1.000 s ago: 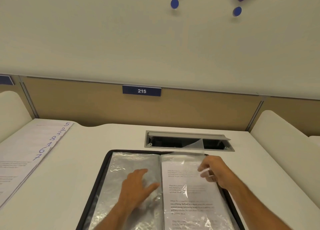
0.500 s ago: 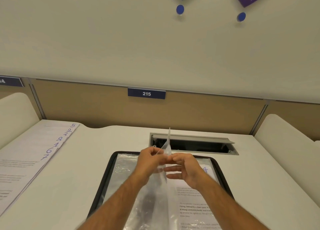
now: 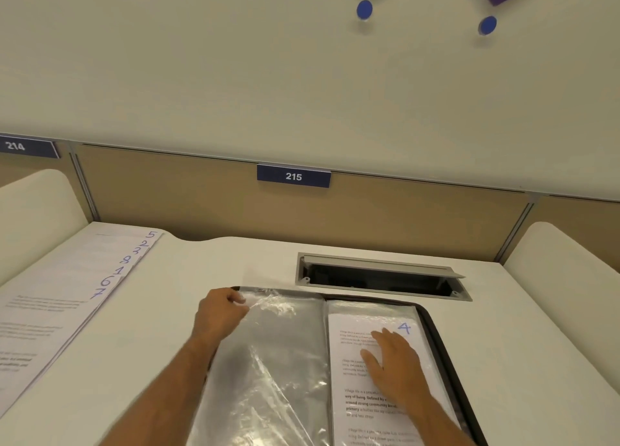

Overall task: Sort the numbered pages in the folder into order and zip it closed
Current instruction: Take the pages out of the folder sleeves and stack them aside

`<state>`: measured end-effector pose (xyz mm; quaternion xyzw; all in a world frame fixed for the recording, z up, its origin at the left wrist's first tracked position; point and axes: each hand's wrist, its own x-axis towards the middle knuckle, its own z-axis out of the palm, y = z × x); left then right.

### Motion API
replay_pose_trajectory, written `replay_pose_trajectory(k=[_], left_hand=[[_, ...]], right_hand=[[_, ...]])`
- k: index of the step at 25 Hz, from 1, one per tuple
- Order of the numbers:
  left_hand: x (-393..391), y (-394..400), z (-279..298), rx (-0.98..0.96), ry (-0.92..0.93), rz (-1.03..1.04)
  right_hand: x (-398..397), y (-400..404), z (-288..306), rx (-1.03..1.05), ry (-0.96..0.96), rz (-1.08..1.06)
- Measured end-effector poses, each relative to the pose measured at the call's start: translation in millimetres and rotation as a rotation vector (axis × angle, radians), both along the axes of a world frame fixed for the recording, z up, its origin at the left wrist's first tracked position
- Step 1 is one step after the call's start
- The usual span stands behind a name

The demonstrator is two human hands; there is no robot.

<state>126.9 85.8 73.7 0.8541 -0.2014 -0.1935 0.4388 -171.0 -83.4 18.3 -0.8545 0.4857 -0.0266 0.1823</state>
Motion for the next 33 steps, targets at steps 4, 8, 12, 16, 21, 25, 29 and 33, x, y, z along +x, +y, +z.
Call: replay_pose_trajectory(k=[4,8,12,16,21,25,29,33], left_hand=[[8,7,-30,0.143,-0.099,-0.032],[8,11,-50,0.211,-0.140,-0.026],[7,10,-54,0.365,-0.182,-0.065],[-1,-7,-45,0.403,-0.361,-0.074],[-57,-53,-45,0.195,-0.502,-0.352],[-105,-86,-67,0.294,-0.612,-0.538],[-113,-95,-101,0.383,-0.716,-0.579],[-112,-93,-119,0.341,-0.705,-0.592]], right_hand=[[-12,1,-19,-0.012,0.182,-0.013],[-15,1,-28,-0.069,0.200,-0.029],[-15,-9,-22,-0.161,0.200,-0.032],[-10,-30,-12,-0.258,0.232,0.004],[10,-66,-2,-0.244,0.216,0.026],[28,-87,-3,-0.188,0.158,0.089],[42,-102,-3,-0.117,0.168,0.144],[50,-110,7,-0.133,0.270,0.208]])
